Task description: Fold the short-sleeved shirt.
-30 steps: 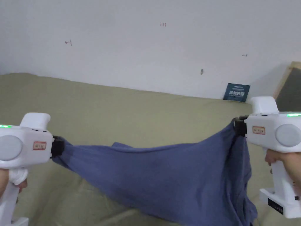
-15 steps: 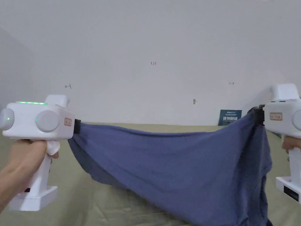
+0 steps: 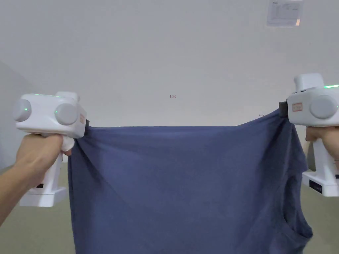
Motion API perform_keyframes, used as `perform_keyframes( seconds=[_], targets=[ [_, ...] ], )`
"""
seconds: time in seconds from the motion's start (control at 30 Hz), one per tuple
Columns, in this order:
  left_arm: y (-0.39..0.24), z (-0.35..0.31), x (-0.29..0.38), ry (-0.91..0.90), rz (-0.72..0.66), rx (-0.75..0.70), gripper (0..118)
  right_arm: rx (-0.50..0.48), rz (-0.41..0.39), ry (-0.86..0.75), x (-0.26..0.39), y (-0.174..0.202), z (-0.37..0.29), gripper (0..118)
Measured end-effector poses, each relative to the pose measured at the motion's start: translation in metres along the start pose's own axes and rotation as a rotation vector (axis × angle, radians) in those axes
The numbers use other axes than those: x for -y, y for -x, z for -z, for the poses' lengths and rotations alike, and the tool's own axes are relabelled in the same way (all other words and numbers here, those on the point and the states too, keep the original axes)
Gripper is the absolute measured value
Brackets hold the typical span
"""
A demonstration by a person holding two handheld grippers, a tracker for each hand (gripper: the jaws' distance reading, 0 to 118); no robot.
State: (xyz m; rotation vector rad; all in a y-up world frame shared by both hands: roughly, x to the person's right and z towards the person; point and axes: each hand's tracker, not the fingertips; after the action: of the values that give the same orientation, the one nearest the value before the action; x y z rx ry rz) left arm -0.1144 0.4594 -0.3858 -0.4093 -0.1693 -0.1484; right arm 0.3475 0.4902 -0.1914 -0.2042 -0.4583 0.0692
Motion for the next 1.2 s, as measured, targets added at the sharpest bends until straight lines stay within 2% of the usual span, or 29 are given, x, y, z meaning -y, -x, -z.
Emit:
perform_keyframes(
  seconds=[0.2,0.33,0.7,0.97,1.2],
  targets=[
    [-0.012,0.028,-0.037,-0.031,-0.015,-0.029,5,0.021,0.018,0.001,-0.023,0.004,0.051,2],
    [-0.022,0.046,-0.063,-0.044,0.024,-0.067,5,0.036,0.007,0.005,-0.040,0.009,0.088,2],
    [-0.037,0.123,-0.122,-0.075,-0.001,-0.131,5,0.057,-0.013,-0.048,-0.094,0.016,0.171,2],
    [-0.060,0.186,-0.098,-0.065,-0.002,-0.153,5,0.073,-0.025,-0.004,-0.052,0.029,0.227,2],
    [-0.072,0.230,-0.028,-0.044,0.010,-0.150,5,0.074,0.052,0.053,0.037,0.034,0.249,2]
  ],
)
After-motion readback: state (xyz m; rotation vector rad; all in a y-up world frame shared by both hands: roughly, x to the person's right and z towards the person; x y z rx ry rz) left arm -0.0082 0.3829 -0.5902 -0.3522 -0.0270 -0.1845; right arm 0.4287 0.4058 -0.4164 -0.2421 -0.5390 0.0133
